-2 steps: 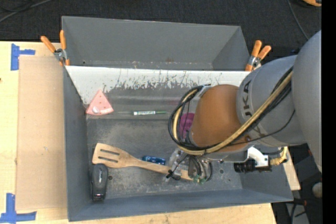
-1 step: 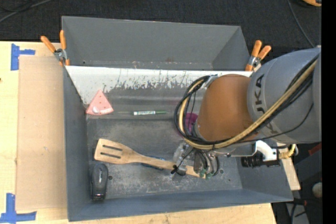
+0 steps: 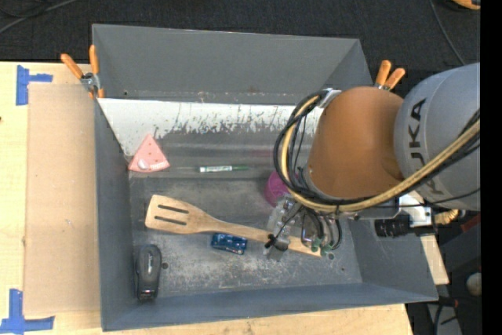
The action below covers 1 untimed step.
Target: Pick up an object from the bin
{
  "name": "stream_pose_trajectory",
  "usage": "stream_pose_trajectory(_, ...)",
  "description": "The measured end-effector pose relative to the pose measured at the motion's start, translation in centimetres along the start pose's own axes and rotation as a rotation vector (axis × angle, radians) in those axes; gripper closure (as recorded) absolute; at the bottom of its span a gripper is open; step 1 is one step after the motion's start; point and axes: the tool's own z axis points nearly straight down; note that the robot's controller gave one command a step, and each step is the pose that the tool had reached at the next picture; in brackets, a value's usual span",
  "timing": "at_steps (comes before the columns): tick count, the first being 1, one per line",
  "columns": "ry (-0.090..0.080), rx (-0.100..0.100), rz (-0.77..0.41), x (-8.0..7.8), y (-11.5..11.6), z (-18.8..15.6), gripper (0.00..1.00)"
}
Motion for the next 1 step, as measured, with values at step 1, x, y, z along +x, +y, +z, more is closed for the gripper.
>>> stream_pose_trajectory(1, -0.001, -0.001, -0.003, 0.03, -0.01, -2.5, 1.0)
